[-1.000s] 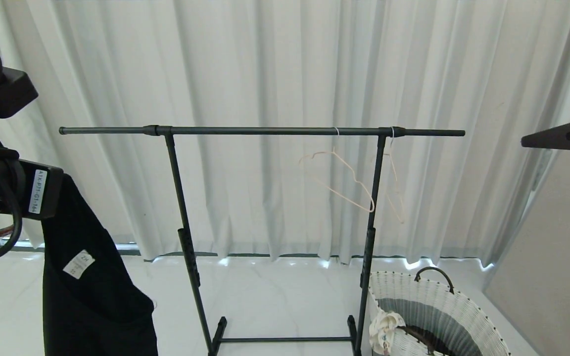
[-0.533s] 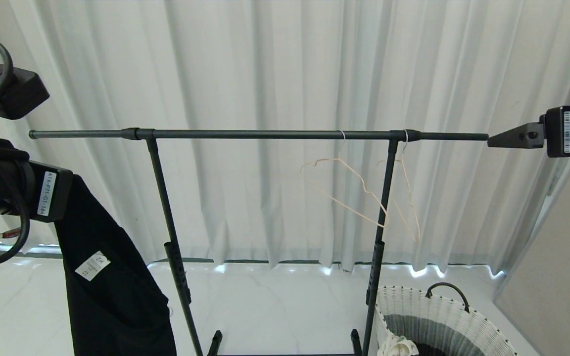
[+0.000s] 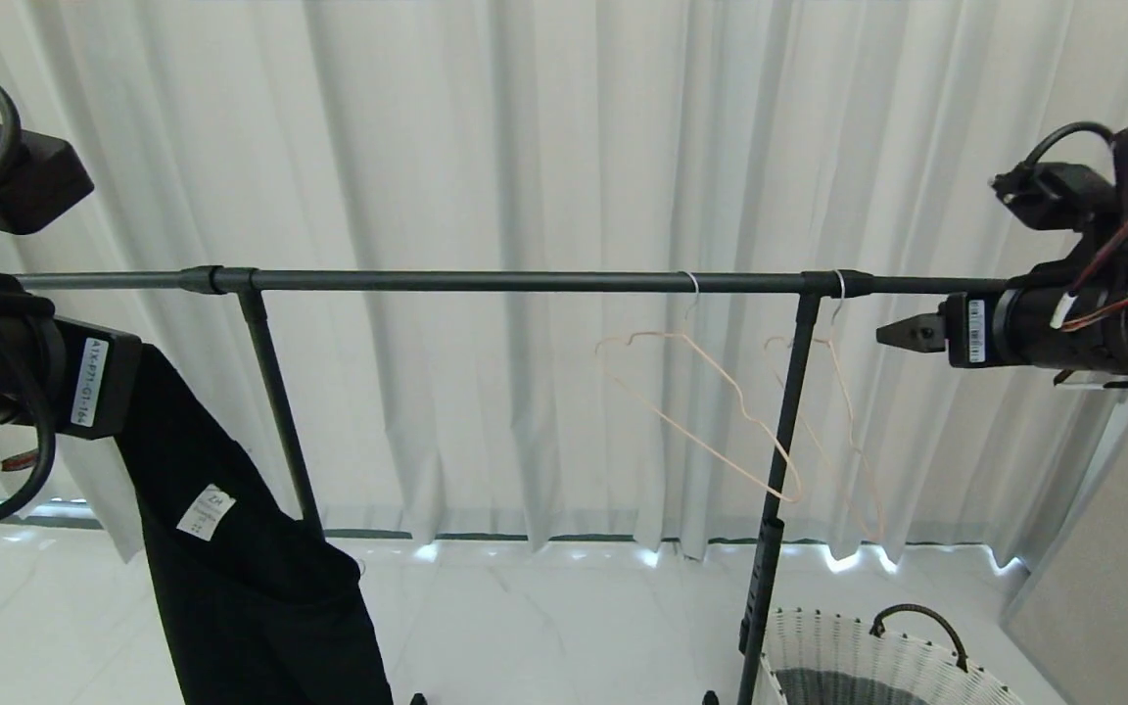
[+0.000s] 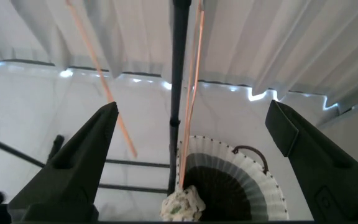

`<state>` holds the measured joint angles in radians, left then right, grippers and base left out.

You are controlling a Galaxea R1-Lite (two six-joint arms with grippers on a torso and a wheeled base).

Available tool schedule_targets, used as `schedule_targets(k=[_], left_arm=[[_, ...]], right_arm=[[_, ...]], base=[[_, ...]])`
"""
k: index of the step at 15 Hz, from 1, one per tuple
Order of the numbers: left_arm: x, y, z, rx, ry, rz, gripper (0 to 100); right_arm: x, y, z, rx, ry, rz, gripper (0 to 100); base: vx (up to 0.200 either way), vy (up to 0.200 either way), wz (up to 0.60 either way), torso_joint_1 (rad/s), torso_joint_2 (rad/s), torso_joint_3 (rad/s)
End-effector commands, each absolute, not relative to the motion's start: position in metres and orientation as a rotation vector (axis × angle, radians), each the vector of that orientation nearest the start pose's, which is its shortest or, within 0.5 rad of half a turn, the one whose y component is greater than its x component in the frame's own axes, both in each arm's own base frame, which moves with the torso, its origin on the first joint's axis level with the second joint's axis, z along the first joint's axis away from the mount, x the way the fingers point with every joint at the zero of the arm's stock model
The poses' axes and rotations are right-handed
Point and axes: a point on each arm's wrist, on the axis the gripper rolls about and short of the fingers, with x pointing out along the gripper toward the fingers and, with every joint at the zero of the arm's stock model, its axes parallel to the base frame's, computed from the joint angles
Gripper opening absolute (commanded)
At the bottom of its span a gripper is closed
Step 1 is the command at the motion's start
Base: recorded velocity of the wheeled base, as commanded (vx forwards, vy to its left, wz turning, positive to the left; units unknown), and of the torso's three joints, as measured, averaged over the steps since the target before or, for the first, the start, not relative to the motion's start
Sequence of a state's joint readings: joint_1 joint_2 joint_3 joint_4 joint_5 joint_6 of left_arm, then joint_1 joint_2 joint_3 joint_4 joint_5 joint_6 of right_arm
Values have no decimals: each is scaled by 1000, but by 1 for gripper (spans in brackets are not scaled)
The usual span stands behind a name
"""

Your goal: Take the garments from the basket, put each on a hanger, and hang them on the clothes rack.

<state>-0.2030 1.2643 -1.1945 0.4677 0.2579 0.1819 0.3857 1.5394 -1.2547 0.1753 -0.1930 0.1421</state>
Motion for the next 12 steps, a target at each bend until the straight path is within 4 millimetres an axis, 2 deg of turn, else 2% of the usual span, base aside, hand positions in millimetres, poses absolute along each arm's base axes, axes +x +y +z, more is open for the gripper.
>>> schedule_targets(k=[1,3,6,10,12], left_arm=[[175,-30,297,300,530,6,0],[174,-30,296,299,533,5,0],[174,-30,297,299,527,5,0],[173,-30,298,300,523,6,0],[171,-29,297,300,524,6,0]], right_arm=[[276,103,246,-11,527,138,100],[291,103,227,-10,555,116,100],[305,100,199,-2,609,82,100],[313,97,157,20,654,54,100],[328,96,138,31,637,44,100]], base=[[200,0,0,7,-7,17],[200,0,0,5,5,5],[0,0,0,0,0,0],[0,0,0,0,0,0],[0,0,0,0,0,0]])
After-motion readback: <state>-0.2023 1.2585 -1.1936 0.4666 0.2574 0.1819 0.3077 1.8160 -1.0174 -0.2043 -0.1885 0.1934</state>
